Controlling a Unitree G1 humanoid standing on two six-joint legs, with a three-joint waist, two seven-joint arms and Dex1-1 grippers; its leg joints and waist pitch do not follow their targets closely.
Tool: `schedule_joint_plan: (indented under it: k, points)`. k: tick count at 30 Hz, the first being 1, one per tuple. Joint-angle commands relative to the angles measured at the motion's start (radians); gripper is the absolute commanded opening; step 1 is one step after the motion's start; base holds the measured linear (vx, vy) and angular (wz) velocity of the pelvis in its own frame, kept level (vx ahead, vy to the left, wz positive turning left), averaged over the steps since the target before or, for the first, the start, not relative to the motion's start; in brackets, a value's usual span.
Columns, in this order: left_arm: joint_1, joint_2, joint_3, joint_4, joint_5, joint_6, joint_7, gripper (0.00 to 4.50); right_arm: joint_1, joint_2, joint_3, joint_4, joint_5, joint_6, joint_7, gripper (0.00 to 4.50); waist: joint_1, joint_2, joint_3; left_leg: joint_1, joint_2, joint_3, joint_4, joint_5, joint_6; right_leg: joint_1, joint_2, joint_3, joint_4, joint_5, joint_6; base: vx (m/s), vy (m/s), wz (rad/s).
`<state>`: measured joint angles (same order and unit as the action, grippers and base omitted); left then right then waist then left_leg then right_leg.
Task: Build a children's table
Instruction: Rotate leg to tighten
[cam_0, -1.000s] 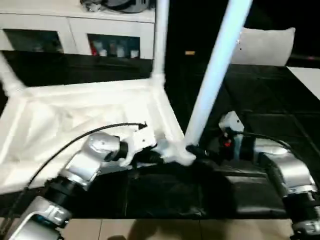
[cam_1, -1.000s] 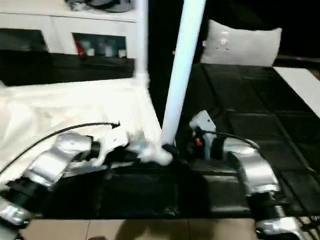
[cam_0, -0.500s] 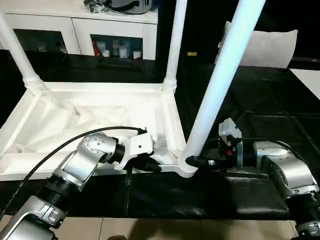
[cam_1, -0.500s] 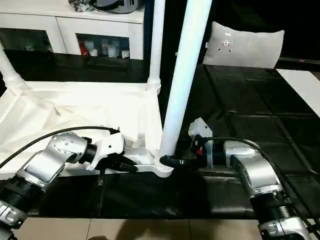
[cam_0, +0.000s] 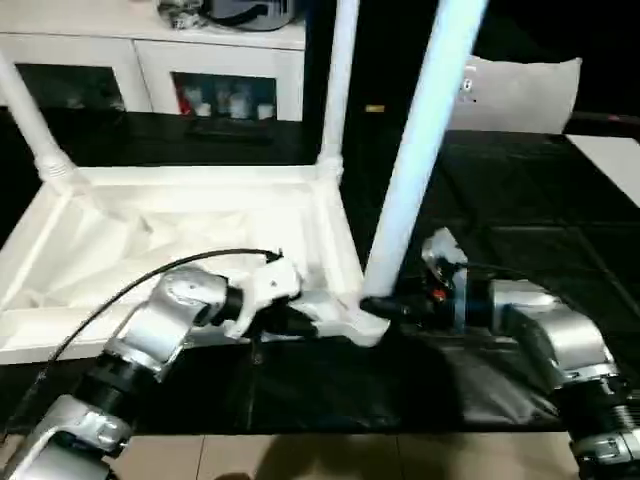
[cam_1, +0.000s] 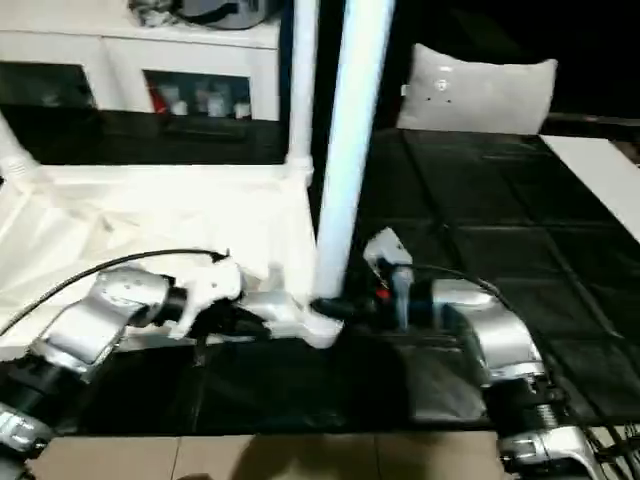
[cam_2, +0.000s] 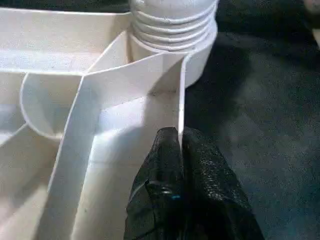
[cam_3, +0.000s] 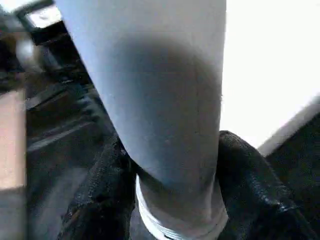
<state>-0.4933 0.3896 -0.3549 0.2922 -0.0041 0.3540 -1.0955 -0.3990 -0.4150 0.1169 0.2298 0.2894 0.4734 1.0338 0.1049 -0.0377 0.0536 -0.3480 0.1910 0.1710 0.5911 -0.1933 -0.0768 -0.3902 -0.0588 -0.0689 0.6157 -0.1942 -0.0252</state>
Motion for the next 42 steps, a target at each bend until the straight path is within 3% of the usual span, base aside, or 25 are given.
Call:
schedule_joint_plan:
  k: [1, 2, 3, 5, 7, 8, 10, 11, 13, 16, 18, 19, 25, 33, 34, 37, 38, 42]
  points:
    - [-0.007, -0.078, 0.012, -0.007, -0.013, 0.063, 0.13, 0.0, 0.01, 0.023, -0.015, -0.054, -0.013, 0.043, -0.1, 2.02, -0.001, 0.004, -0.053, 0.012, 0.045, -0.012, -0.073, -0.213, -0.006, 0.039, -0.088, 0.054, -0.094, -0.355, -0.152, 0.0, 0.0, 0.0]
    - [-0.012, -0.106, 0.031, -0.006, -0.011, 0.094, 0.184, 0.0, 0.025, 0.031, -0.041, -0.075, -0.022, 0.067, -0.162, 1.99, -0.004, 0.0, -0.055, 0.005, 0.044, -0.014, -0.075, -0.195, -0.009, 0.045, -0.087, 0.055, -0.088, -0.332, -0.15, 0.0, 0.0, 0.0]
    - [-0.015, -0.126, 0.041, -0.006, -0.009, 0.114, 0.217, 0.0, 0.037, 0.044, -0.065, -0.09, -0.023, 0.091, -0.207, 1.99, -0.005, 0.001, -0.056, 0.005, 0.043, -0.014, -0.075, -0.194, -0.006, 0.043, -0.087, 0.053, -0.091, -0.325, -0.148, 0.0, 0.0, 0.0]
    - [-0.024, -0.163, 0.061, -0.002, -0.001, 0.15, 0.284, 0.0, 0.058, 0.067, -0.105, -0.121, -0.036, 0.12, -0.291, 1.98, -0.008, -0.008, -0.057, 0.0, 0.041, -0.014, -0.074, -0.183, -0.001, 0.047, -0.087, 0.054, -0.089, -0.312, -0.14, 0.0, 0.0, 0.0]
    - [-0.036, -0.215, 0.079, 0.004, 0.01, 0.181, 0.355, 0.0, 0.084, 0.104, -0.156, -0.165, -0.062, 0.151, -0.398, 1.98, -0.011, -0.007, -0.059, 0.001, 0.04, -0.012, -0.071, -0.16, 0.007, 0.044, -0.086, 0.055, -0.087, -0.285, -0.14, 0.0, 0.0, 0.0]
    - [-0.036, -0.224, 0.081, 0.003, 0.012, 0.188, 0.363, 0.0, 0.086, 0.109, -0.162, -0.171, -0.061, 0.156, -0.41, 1.98, -0.009, -0.008, -0.063, -0.001, 0.037, -0.012, -0.068, -0.135, 0.015, 0.047, -0.087, 0.055, -0.085, -0.257, -0.143, 0.0, 0.0, 0.0]
    - [-0.036, -0.237, 0.073, 0.003, 0.024, 0.191, 0.375, 0.0, 0.035, 0.207, -0.109, -0.086, -0.091, 0.086, -0.492, 1.98, -0.015, -0.009, -0.062, -0.008, 0.034, -0.011, -0.068, -0.109, 0.032, 0.046, -0.086, 0.054, -0.083, -0.226, -0.147, 0.0, 0.0, 0.0]
    - [-0.034, -0.241, 0.067, -0.002, 0.032, 0.195, 0.379, 0.0, 0.013, 0.249, -0.089, -0.046, -0.093, 0.055, -0.522, 2.31, -0.021, -0.009, -0.064, -0.014, 0.032, -0.012, -0.068, -0.109, 0.027, 0.049, -0.089, 0.051, -0.086, -0.253, -0.14, 0.0, 0.0, 0.0]
    - [-0.027, -0.236, 0.061, -0.018, 0.032, 0.202, 0.382, 0.0, 0.01, 0.264, -0.093, -0.049, -0.066, 0.059, -0.517, 2.67, -0.029, -0.002, -0.065, -0.011, 0.032, -0.01, -0.067, -0.094, 0.03, 0.047, -0.083, 0.054, -0.084, -0.22, -0.142, 0.0, 0.0, 0.0]
    - [-0.025, -0.226, 0.054, -0.028, 0.034, 0.199, 0.382, 0.0, 0.02, 0.261, -0.102, -0.08, -0.06, 0.082, -0.503, 2.87, -0.032, 0.001, -0.066, -0.01, 0.037, -0.011, -0.067, -0.083, 0.039, 0.048, -0.08, 0.054, -0.076, -0.153, -0.161, 0.0, 0.0, 0.0]
    - [-0.025, -0.211, 0.047, -0.028, 0.038, 0.185, 0.371, 0.0, 0.024, 0.245, -0.102, -0.094, -0.062, 0.085, -0.479, 3.13, -0.033, 0.005, -0.066, -0.009, 0.038, -0.011, -0.066, -0.073, 0.043, 0.049, -0.079, 0.054, -0.071, -0.102, -0.178, 0.0, 0.0, 0.0]
    - [-0.025, -0.211, 0.047, -0.028, 0.038, 0.185, 0.371, 0.0, 0.024, 0.245, -0.102, -0.094, -0.062, 0.085, -0.479, 3.13, -0.035, 0.002, -0.065, -0.009, 0.037, -0.009, -0.066, -0.083, 0.046, 0.05, -0.08, 0.055, -0.072, -0.096, -0.185, 0.0, 0.0, 0.0]
    - [-0.012, -0.132, 0.016, -0.037, 0.033, 0.1, 0.255, 0.0, 0.022, 0.139, -0.082, -0.086, -0.045, 0.023, -0.314, 3.6, -0.032, 0.002, -0.061, -0.007, 0.036, -0.009, -0.067, -0.13, 0.047, 0.051, -0.083, 0.055, -0.083, -0.189, -0.165, 0.0, 0.0, 0.0]
    - [-0.006, -0.022, -0.05, -0.013, 0.04, -0.031, 0.085, 0.0, 0.033, -0.023, -0.025, -0.108, -0.054, -0.022, -0.084, 4.35, -0.021, 0.001, -0.062, -0.005, 0.04, -0.008, -0.064, -0.109, 0.062, 0.05, -0.082, 0.055, -0.073, -0.131, -0.187, 0.0, 0.0, 0.0]
    - [-0.004, -0.01, -0.058, -0.013, 0.036, -0.046, 0.057, 0.0, 0.034, -0.038, -0.018, -0.108, -0.052, -0.024, -0.062, 4.35, -0.018, -0.003, -0.063, -0.004, 0.04, -0.008, -0.064, -0.112, 0.063, 0.05, -0.083, 0.055, -0.074, -0.143, -0.185, 0.0, 0.0, 0.0]
    - [0.002, 0.018, -0.075, -0.023, 0.023, -0.072, -0.016, 0.0, 0.044, -0.071, -0.01, -0.121, -0.031, -0.028, 0.0, 4.35, -0.009, 0.001, -0.061, -0.001, 0.042, -0.007, -0.065, -0.124, 0.055, 0.046, -0.085, 0.056, -0.077, -0.175, -0.183, 0.0, 0.0, 0.0]
    - [0.001, 0.041, -0.086, -0.026, 0.018, -0.091, -0.069, 0.0, 0.055, -0.096, -0.001, -0.136, -0.006, -0.034, 0.065, 4.04, -0.005, 0.0, -0.062, 0.002, 0.043, -0.007, -0.065, -0.13, 0.056, 0.045, -0.084, 0.056, -0.076, -0.177, -0.184, 0.0, 0.0, 0.0]
    - [-0.004, 0.067, -0.099, -0.025, 0.003, -0.112, -0.13, 0.0, 0.064, -0.121, 0.017, -0.144, 0.016, -0.04, 0.138, 3.83, 0.003, 0.001, -0.06, 0.002, 0.046, -0.007, -0.067, -0.143, 0.054, 0.044, -0.086, 0.056, -0.076, -0.186, -0.185, 0.0, 0.0, 0.0]
